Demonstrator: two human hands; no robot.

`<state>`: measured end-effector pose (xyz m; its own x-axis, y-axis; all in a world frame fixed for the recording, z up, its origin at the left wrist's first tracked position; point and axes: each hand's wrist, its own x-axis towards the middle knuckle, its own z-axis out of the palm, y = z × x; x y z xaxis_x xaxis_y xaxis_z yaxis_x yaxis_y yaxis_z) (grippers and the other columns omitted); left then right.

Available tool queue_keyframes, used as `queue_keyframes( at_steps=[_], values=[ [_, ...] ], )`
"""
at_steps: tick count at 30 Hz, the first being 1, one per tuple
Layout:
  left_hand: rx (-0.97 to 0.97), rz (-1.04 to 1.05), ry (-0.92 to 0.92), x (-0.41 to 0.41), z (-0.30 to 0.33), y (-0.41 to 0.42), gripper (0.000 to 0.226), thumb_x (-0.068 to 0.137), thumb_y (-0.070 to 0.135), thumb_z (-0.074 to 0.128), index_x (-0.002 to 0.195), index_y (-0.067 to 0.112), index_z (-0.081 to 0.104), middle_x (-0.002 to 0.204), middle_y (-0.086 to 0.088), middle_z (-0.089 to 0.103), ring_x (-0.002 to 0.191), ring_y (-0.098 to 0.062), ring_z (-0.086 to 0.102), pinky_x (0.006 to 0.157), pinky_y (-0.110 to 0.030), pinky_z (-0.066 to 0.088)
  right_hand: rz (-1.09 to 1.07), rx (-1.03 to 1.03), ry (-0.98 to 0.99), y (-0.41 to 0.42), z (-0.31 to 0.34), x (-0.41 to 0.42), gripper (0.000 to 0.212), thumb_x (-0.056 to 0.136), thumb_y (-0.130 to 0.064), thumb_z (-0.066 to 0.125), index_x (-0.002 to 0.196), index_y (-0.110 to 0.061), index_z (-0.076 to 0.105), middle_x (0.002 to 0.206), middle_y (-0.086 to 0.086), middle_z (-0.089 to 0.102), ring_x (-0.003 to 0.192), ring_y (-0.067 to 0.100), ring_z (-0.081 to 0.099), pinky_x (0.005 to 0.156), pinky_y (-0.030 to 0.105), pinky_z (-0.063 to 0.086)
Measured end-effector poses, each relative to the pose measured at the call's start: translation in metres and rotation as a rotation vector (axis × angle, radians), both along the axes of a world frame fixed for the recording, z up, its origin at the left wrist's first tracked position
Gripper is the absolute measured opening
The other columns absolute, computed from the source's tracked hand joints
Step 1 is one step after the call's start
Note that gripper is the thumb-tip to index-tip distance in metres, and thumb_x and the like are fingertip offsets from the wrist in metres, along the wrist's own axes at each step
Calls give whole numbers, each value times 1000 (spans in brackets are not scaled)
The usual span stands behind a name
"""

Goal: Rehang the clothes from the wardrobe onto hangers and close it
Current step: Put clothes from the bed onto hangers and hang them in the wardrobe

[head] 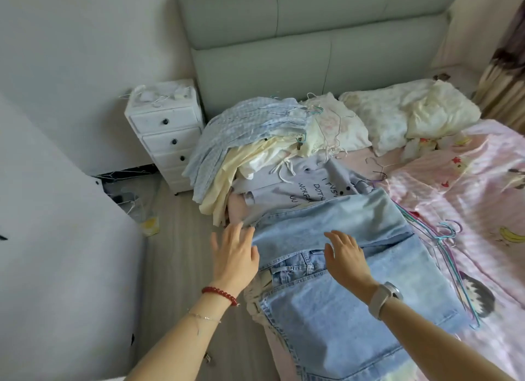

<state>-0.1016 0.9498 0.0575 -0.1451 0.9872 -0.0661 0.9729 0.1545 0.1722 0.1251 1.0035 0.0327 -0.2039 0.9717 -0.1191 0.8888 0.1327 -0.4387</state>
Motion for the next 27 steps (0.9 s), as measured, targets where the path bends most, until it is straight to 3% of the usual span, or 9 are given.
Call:
queue_keyframes(
  at_steps=[9, 16, 22, 25, 27],
  values=[
    [-102, -144, -56, -6, -27, 102, 49, 96, 34, 33, 143, 23, 26, 152, -3, 18, 138, -22, 19, 112, -46, 17, -149, -88, 65, 82, -11, -7, 40, 96, -16, 36, 136, -7, 38, 140, 10, 39, 129, 26, 36, 106, 36, 31],
    [-184, -231, -110, -1, -63, 174, 48, 97, 37, 33, 143, 23, 25, 150, -2, 21, 137, -22, 23, 111, -41, 22, -300, -133, 142, 156, -37, 1, 41, 95, -12, 35, 136, -6, 37, 140, 14, 39, 128, 28, 36, 103, 34, 30],
    [-181, -298, -171, 38, -114, 246, 46, 95, 35, 37, 138, 19, 32, 141, -1, 35, 129, -19, 33, 104, -33, 29, -391, -159, 176, 248, -86, 32, 32, 92, -3, 34, 122, 3, 44, 124, 24, 48, 115, 36, 45, 91, 37, 36],
    [-231, -325, -206, 67, -147, 276, 47, 95, 38, 36, 139, 20, 30, 141, -1, 35, 128, -19, 33, 105, -34, 29, -414, -199, 184, 296, -117, 47, 39, 92, -3, 33, 130, 1, 37, 129, 23, 45, 118, 34, 42, 92, 36, 35],
    [-274, -324, -239, 83, -169, 291, 51, 95, 42, 34, 141, 22, 26, 145, -2, 30, 132, -20, 29, 106, -35, 23, -447, -240, 194, 329, -141, 55, 31, 92, -5, 33, 121, -2, 40, 120, 20, 48, 110, 31, 45, 87, 37, 36]
  ],
)
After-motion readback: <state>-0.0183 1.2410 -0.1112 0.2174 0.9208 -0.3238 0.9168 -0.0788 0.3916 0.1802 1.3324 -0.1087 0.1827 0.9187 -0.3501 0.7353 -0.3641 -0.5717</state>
